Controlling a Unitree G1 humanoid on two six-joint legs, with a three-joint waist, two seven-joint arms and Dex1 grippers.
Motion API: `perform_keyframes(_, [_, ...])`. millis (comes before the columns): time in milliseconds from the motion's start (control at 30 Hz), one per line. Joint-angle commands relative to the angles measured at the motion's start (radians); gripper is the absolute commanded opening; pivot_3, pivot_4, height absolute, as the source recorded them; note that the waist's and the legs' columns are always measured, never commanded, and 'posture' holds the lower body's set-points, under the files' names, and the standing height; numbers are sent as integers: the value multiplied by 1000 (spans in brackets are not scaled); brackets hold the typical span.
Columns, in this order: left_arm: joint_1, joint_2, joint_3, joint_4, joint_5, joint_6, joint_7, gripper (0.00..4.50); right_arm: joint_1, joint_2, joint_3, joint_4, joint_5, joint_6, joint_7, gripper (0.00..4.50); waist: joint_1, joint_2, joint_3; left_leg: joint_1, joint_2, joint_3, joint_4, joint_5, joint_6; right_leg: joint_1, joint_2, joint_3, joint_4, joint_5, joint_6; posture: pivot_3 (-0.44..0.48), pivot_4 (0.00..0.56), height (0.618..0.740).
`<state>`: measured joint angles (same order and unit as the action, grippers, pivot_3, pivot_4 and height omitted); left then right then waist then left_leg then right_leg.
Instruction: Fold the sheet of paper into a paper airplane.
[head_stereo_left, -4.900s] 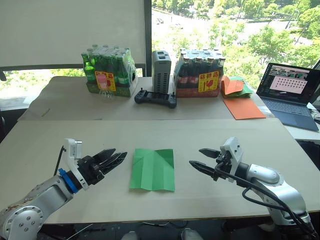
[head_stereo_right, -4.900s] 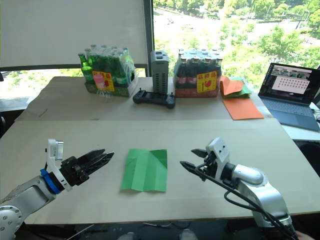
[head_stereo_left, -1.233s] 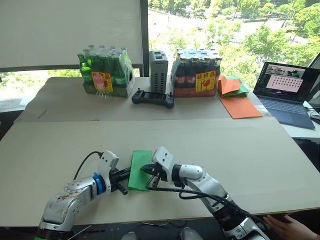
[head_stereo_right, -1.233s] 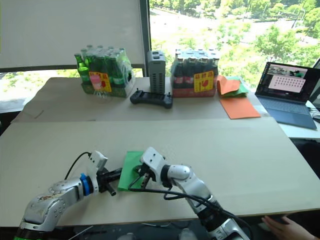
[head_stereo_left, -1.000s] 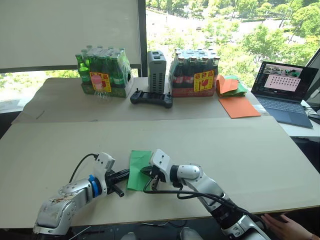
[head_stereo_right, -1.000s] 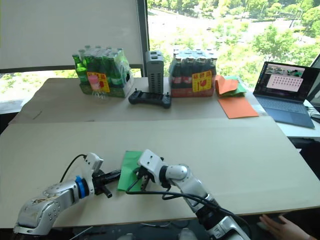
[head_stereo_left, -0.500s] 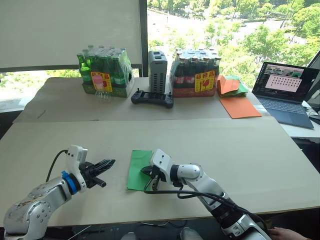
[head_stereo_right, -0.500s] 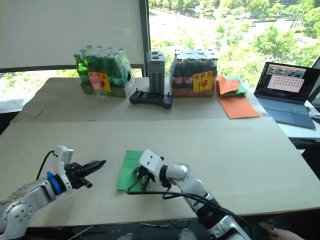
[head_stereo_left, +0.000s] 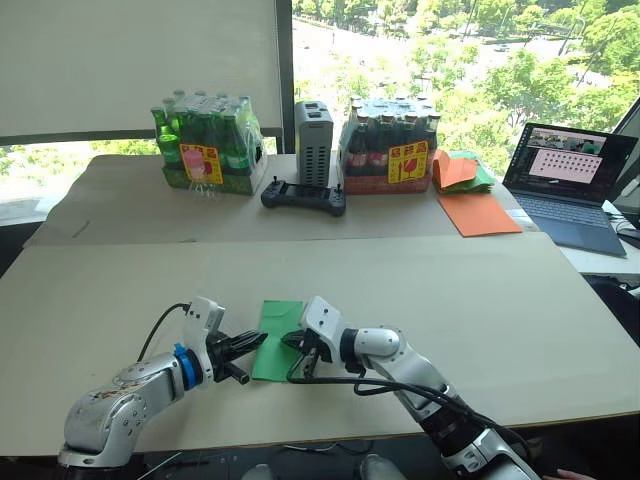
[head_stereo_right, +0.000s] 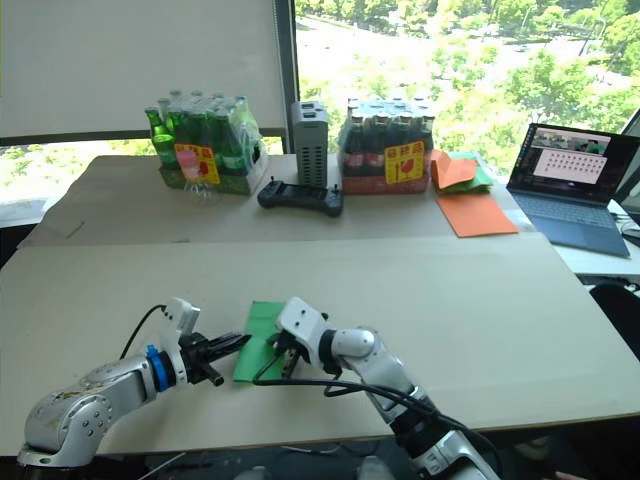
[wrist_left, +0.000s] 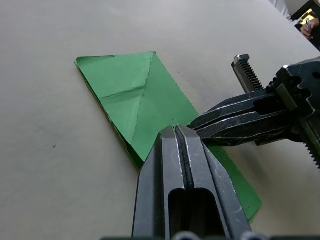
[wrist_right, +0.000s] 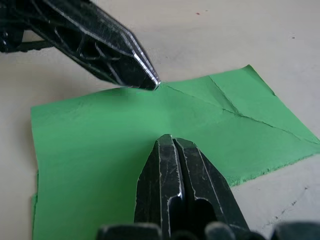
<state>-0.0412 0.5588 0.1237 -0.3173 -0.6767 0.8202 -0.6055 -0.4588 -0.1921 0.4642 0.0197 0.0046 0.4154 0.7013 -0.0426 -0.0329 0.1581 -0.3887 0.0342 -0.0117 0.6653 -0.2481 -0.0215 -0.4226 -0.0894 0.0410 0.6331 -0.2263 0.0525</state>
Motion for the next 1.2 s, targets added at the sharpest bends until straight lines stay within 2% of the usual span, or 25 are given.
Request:
perform_keyframes(33, [10,25,-8,38,44,-53,-39,24,-2,-10,-24,-46,5,15,-3,0,0,0,0,0,0,0,0,0,0,0,0,0,0,0,0,0,150,727])
perform_keyframes(433, [9,20,-13,93,73,-87,-58,24,31,-99,-21,-181,67,53,97,0,0,0,0,0,0,0,0,0,0,0,0,0,0,0,0,0,150,727])
perform_keyframes(1200, [19,25,-11,62,67,-80,-55,24,-84,41,-76,128,-2,65,-99,0,0,0,0,1,0,0,0,0,0,1,0,0,0,0,0,0,150,727])
